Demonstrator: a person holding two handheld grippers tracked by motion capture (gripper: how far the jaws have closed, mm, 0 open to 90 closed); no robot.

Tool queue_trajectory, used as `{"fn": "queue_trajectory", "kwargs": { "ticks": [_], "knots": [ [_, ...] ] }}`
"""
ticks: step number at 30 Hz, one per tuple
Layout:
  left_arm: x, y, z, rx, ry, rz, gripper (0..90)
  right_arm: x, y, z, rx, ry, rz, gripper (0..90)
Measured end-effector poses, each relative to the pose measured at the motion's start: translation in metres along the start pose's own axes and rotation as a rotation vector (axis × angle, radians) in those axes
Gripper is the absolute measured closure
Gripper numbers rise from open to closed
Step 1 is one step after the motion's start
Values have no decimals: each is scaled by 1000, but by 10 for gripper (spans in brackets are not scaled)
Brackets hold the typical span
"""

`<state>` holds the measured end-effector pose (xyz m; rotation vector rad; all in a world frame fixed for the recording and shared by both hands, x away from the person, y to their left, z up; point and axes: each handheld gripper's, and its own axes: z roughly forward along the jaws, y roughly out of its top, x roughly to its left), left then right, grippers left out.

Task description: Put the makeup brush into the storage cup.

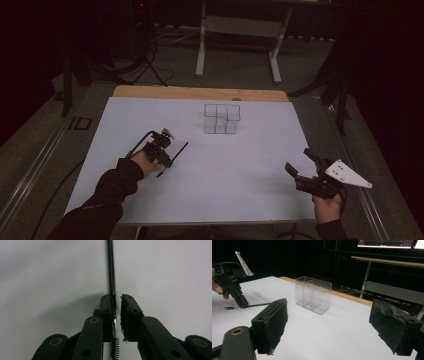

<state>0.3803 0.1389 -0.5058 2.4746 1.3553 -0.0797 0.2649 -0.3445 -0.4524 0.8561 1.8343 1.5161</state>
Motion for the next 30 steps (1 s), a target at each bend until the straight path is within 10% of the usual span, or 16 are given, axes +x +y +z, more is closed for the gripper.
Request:
{"fn": "queue_trajectory", "kwargs": {
  "ticks": [30],
  "knots": [
    [-4,2,-25,-52,4,123,865,-1,-1,1,16,-6,8,149]
  ]
}}
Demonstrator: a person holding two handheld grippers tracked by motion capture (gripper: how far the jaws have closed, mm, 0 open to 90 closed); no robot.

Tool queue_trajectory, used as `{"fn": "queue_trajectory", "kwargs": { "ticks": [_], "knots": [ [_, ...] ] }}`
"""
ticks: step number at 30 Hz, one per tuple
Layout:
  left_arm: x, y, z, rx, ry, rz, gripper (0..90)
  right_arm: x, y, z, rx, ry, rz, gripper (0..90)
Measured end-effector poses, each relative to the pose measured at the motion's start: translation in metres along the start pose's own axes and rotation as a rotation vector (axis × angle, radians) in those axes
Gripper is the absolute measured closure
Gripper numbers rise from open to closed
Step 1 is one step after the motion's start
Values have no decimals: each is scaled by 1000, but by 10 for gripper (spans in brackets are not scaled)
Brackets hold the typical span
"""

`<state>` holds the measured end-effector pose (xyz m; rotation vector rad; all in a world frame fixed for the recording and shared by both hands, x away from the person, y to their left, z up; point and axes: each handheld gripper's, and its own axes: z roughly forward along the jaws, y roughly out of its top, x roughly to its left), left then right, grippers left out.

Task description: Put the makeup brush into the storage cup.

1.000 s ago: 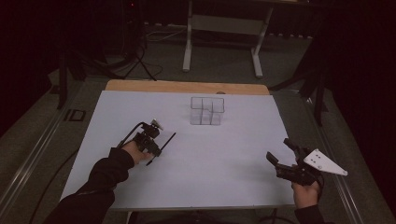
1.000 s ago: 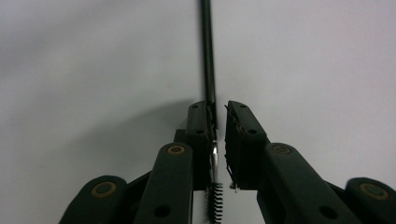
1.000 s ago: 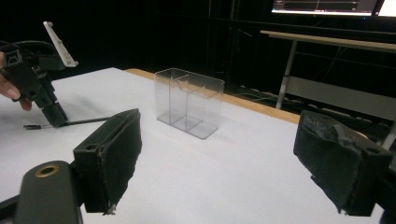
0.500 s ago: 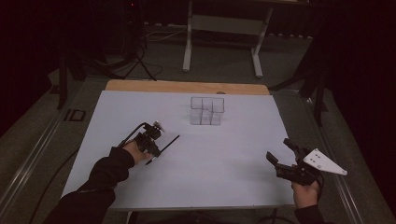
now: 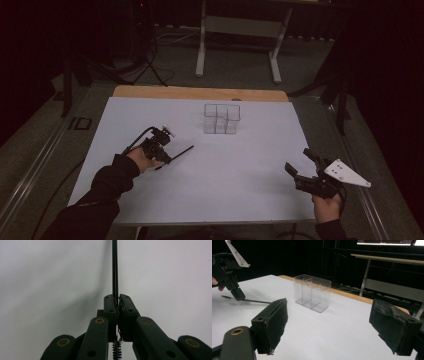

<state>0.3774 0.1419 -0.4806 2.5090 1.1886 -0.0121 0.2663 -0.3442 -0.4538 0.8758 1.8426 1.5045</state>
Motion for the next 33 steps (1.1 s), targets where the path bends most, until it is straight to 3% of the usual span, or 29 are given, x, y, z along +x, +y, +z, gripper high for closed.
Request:
{"fn": "queue_trajectory", "kwargs": {
  "ticks": [5,13,20,29,32,33],
  "knots": [
    [-6,3,-8,-24,1,22,865,0,0,0,0,0,2,149],
    [-17,10,-23,-68,-46,55,865,0,-1,2,8,2,0,149],
    [-35,20,-35,-95,-81,125,865,0,0,2,11,0,0,149],
    [-52,32,-43,-130,-114,187,865,-2,-2,7,43,5,10,148],
    [-60,39,-45,-130,-129,218,865,-2,0,12,76,35,20,148],
    [-63,41,-46,-133,-129,229,865,-3,2,17,98,79,31,143]
  ]
}}
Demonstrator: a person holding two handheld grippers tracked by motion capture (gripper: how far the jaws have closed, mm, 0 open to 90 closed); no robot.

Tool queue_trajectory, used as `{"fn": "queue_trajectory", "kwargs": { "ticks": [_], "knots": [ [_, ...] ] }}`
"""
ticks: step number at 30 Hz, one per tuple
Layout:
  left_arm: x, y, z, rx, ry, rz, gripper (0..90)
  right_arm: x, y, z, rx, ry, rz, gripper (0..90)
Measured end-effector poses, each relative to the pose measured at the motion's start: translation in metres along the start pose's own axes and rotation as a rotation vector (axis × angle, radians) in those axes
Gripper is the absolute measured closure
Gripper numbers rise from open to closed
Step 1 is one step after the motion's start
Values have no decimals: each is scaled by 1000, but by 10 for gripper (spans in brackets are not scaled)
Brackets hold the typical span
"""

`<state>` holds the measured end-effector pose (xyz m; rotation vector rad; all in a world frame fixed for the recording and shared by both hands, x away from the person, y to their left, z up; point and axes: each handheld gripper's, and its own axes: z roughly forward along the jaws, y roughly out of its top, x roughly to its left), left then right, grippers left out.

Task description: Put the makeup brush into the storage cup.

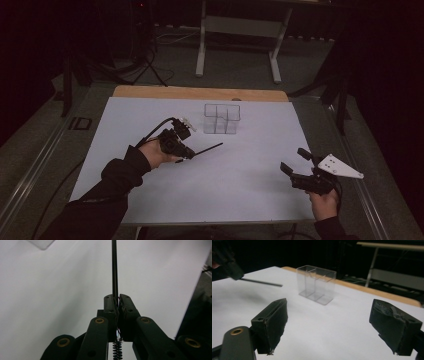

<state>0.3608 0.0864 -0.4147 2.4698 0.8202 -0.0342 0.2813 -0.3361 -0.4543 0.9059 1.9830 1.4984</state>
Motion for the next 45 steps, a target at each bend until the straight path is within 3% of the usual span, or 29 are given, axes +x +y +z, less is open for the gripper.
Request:
{"fn": "queue_trajectory", "kwargs": {
  "ticks": [3,6,8,9,12,16,18,24,31,39,45],
  "knots": [
    [-4,6,-1,-3,-6,24,865,0,5,5,37,32,-15,143],
    [-8,11,-1,4,-12,41,865,-1,18,19,103,139,-49,144],
    [-11,13,0,15,-13,66,865,-1,20,22,118,154,-55,144],
    [-12,15,0,10,-19,60,865,-1,26,31,162,209,-64,146],
    [-15,17,3,16,-30,77,865,-1,30,39,195,240,-82,146],
    [-17,20,7,12,-46,87,865,2,35,57,274,333,-103,134],
    [-18,21,9,14,-53,102,864,6,37,64,313,340,-133,135],
    [-21,25,15,23,-70,129,864,10,40,82,427,427,-183,167],
    [-29,28,23,52,-103,192,864,17,46,98,535,521,-269,309],
    [-37,33,26,50,-129,216,864,23,48,114,629,566,-361,386],
    [-43,35,29,43,-143,244,864,21,45,128,682,590,-375,436]
  ]
}}
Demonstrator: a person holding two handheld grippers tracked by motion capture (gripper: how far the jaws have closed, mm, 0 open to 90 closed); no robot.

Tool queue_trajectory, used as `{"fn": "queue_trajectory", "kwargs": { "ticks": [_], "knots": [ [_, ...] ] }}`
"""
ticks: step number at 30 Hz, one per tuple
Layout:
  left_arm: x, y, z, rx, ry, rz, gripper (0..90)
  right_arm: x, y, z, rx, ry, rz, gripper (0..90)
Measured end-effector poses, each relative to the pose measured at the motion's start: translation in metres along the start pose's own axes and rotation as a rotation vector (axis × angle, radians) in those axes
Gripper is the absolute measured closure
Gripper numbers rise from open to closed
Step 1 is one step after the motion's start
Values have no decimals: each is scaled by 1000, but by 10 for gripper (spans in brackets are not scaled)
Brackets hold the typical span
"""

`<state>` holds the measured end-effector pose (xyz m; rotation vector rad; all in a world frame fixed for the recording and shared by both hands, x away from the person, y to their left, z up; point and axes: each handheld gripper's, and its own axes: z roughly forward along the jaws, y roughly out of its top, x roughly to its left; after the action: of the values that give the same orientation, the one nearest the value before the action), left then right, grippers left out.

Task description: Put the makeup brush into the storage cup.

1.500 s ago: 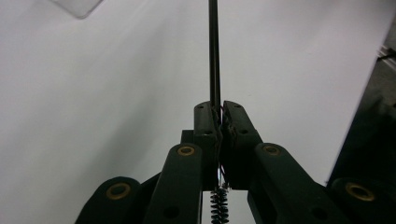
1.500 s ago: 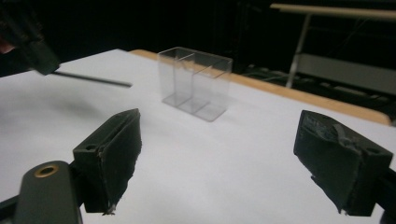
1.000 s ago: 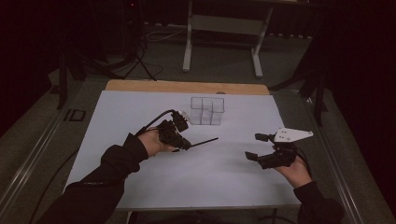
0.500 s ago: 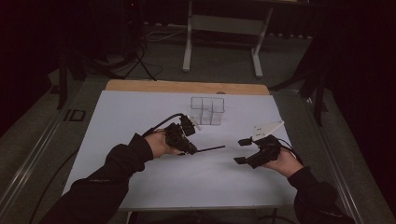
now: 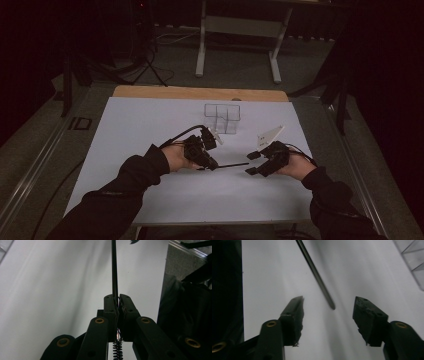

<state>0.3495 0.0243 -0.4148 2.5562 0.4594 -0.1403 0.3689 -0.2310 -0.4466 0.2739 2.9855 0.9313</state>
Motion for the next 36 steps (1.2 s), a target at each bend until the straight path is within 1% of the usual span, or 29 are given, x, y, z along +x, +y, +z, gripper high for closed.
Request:
{"fn": "queue_trajectory", "kwargs": {
  "ticks": [1,3,5,7,9,10,11,12,13,14,15,16,17,18,22,23,24,25,26,27,28,29,30,31,32,33,34,35,36],
  "knots": [
    [0,1,0,1,-7,1,864,-1,1,2,11,7,-8,444],
    [-1,2,1,-1,-10,8,863,-1,3,5,31,27,-28,492],
    [-2,2,1,1,-16,14,863,1,5,7,50,37,-46,522],
    [-3,3,3,9,-21,19,863,3,7,9,56,56,-63,550],
    [-4,3,4,12,-26,19,863,5,10,10,75,70,-87,594],
    [-4,3,4,11,-24,19,863,6,11,11,83,70,-102,611],
    [-4,3,4,11,-24,19,863,6,11,11,83,70,-102,611],
    [-5,4,5,9,-26,27,863,7,11,12,89,71,-113,623],
    [-5,4,5,8,-25,24,863,10,13,13,98,70,-141,651],
    [-5,4,6,12,-33,29,863,11,14,13,103,71,-153,666],
    [-4,4,6,11,-24,27,863,12,15,14,103,74,-163,676],
    [-4,4,7,11,-34,20,863,13,16,14,108,65,-182,685],
    [-4,4,7,13,-36,30,863,14,16,14,117,63,-186,705],
    [-4,5,7,11,-34,27,863,15,17,15,125,64,-194,718],
    [-4,5,9,12,-53,30,862,17,17,14,142,51,-240,828],
    [-3,5,10,7,-55,23,861,17,17,14,142,56,-253,838],
    [-2,4,10,6,-68,23,860,18,16,14,145,60,-273,845],
    [-2,4,11,4,-70,20,860,19,15,14,145,60,-290,848],
    [0,4,12,2,-81,9,858,21,15,13,145,56,-303,850],
    [0,3,13,12,-94,19,858,22,15,13,152,51,-312,852],
    [-1,3,14,11,-86,25,857,22,15,13,152,60,-318,853],
    [-1,3,16,13,-80,20,850,23,15,12,154,60,-331,854],
    [-2,3,17,6,-85,35,844,23,15,12,156,55,-340,854],
    [-3,2,17,-7,-88,46,812,23,14,12,159,64,-339,855],
    [-4,3,18,-6,-77,42,772,24,13,11,160,72,-347,856],
    [-4,3,18,-16,-80,45,751,24,13,12,161,70,-349,856],
    [-3,3,17,-41,-86,45,731,25,13,12,162,75,-348,856],
    [-2,3,15,-48,-78,37,727,26,12,13,159,77,-352,856],
    [-1,4,13,-66,-72,38,701,26,12,14,156,74,-352,856]
  ]
}}
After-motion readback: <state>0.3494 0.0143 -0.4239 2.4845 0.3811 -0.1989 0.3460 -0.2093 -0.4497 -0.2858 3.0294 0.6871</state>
